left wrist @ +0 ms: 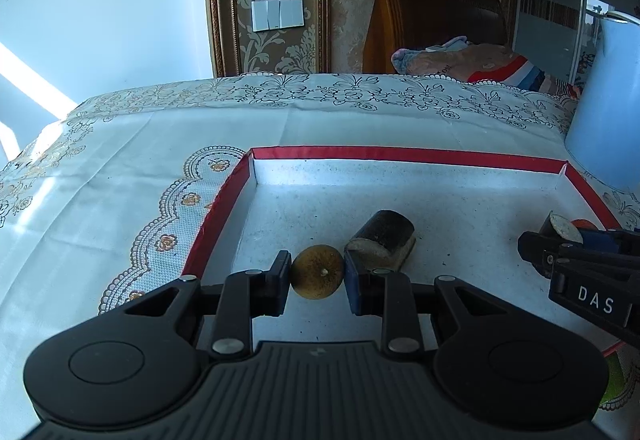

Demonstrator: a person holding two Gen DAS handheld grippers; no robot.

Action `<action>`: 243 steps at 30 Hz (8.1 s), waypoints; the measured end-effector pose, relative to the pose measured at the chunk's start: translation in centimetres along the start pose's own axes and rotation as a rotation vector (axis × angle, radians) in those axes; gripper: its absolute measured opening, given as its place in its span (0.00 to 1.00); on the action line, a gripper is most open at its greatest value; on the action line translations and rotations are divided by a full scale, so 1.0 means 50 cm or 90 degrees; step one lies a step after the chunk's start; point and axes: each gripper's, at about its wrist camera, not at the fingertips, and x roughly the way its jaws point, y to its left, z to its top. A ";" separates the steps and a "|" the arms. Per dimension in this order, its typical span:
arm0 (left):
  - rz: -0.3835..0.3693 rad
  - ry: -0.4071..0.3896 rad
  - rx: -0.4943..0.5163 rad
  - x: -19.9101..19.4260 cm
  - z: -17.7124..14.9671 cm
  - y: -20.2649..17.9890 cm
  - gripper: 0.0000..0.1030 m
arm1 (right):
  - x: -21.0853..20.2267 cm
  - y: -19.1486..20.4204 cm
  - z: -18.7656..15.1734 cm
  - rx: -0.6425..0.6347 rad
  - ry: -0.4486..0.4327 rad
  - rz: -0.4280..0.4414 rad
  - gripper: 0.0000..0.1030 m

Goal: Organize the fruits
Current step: 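Carry the kiwi and chunk into the tray and open both grippers, then withdraw both grippers from the tray toward the fruits in front of it, then move the left gripper to the large orange while the right gripper approaches the green tomato, then close the left gripper on the orange while the right gripper grasps the green tomato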

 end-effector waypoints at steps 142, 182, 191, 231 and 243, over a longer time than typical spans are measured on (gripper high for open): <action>-0.057 -0.083 0.087 -0.203 -0.159 0.002 0.77 | -0.271 -0.095 -0.210 0.055 -0.077 0.002 1.00; -0.102 -0.049 0.133 -0.183 -0.157 -0.089 0.77 | -0.236 -0.192 -0.218 0.166 -0.011 -0.004 1.00; -0.110 -0.019 0.134 -0.154 -0.154 -0.091 0.77 | -0.234 -0.189 -0.217 0.160 -0.006 -0.010 1.00; -0.138 -0.040 0.121 -0.167 -0.156 -0.087 0.40 | -0.200 -0.167 -0.188 0.108 -0.002 -0.047 0.34; -0.131 -0.041 0.116 -0.168 -0.156 -0.082 0.39 | -0.202 -0.162 -0.189 0.098 -0.007 -0.046 0.32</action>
